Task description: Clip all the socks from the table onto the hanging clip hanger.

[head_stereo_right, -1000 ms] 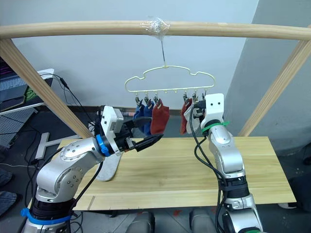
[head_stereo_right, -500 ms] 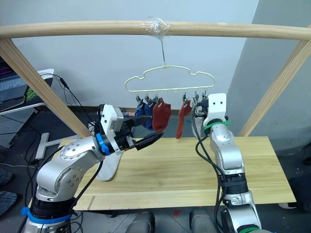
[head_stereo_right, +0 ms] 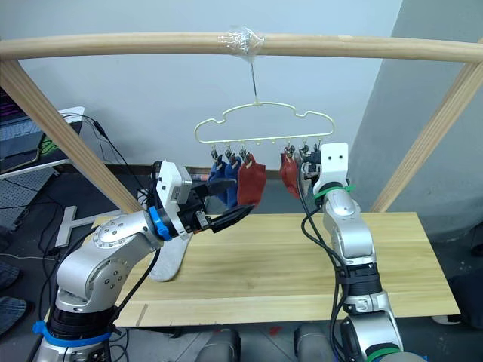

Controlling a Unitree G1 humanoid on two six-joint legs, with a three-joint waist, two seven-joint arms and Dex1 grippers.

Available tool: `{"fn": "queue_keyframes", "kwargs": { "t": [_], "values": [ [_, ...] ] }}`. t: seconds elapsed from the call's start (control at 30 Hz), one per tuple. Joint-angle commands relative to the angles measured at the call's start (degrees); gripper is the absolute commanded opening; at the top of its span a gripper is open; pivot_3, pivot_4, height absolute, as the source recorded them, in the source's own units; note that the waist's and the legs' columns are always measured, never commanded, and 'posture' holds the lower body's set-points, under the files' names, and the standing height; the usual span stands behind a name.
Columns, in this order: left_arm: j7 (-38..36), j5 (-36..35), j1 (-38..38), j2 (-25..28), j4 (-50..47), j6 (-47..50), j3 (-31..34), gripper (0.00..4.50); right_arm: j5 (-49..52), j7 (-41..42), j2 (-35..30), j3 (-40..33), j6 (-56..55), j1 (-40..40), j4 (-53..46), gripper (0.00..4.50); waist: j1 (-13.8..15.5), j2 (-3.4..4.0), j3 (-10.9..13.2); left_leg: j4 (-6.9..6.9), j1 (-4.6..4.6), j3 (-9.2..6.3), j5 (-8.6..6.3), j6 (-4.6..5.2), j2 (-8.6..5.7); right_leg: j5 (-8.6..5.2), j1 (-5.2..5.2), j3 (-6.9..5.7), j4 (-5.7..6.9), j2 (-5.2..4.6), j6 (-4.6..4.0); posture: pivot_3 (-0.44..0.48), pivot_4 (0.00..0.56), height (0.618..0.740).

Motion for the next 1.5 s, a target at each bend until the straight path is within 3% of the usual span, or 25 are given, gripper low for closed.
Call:
{"fn": "queue_keyframes", "kwargs": {
  "t": [0.03, 0.37, 0.5, 0.93, 1.5],
  "values": [
    [0.33, -0.84, -0.58, 0.07, -2.02, -0.37, 0.35, 4.33, -0.43, -0.94, 0.24, -1.08, -1.0, -1.89, -0.84, 3.1, 0.0, 0.0, 0.0, 0.0, 0.0, 0.0, 0.0, 0.0, 0.0, 0.0, 0.0, 0.0, 0.0, 0.0, 0.0, 0.115, 0.171, 0.74],
    [0.26, -0.52, -0.75, 0.03, -1.67, -0.77, 0.25, 4.33, -0.38, -1.51, 0.73, -1.21, -1.94, -3.22, 0.61, 3.1, 0.01, 0.01, 0.01, 0.0, 0.0, 0.0, 0.0, 0.0, 0.0, -0.01, 0.0, 0.0, -0.01, 0.0, -0.01, 0.115, 0.171, 0.74],
    [0.32, -0.51, -0.7, 0.03, -1.76, -0.72, 0.22, 4.33, -0.55, -1.65, 0.84, -1.36, -1.95, -3.48, 0.97, 2.23, 0.0, 0.01, 0.01, -0.01, 0.0, -0.01, 0.0, 0.0, 0.0, -0.01, 0.0, 0.0, 0.0, 0.0, -0.01, 0.119, 0.173, 0.74],
    [0.56, -0.46, -0.91, -0.04, -1.59, -0.77, 0.17, 4.33, -0.67, -2.06, 0.75, -1.42, -2.72, -5.1, 3.1, 2.23, 0.0, 0.01, 0.01, -0.01, 0.0, -0.01, 0.0, 0.0, 0.0, -0.01, 0.0, -0.01, 0.0, 0.0, -0.01, 0.119, 0.173, 0.74],
    [0.92, -1.73, -3.76, -0.11, -1.74, 0.43, 0.25, 4.33, 0.59, -0.86, 2.32, -1.54, -8.18, -12.17, 13.33, 2.23, -0.01, 0.02, 0.02, -0.01, 0.0, -0.01, 0.0, 0.0, 0.0, -0.01, 0.0, -0.01, -0.01, 0.0, -0.01, 0.133, 0.177, 0.74]
  ]
}}
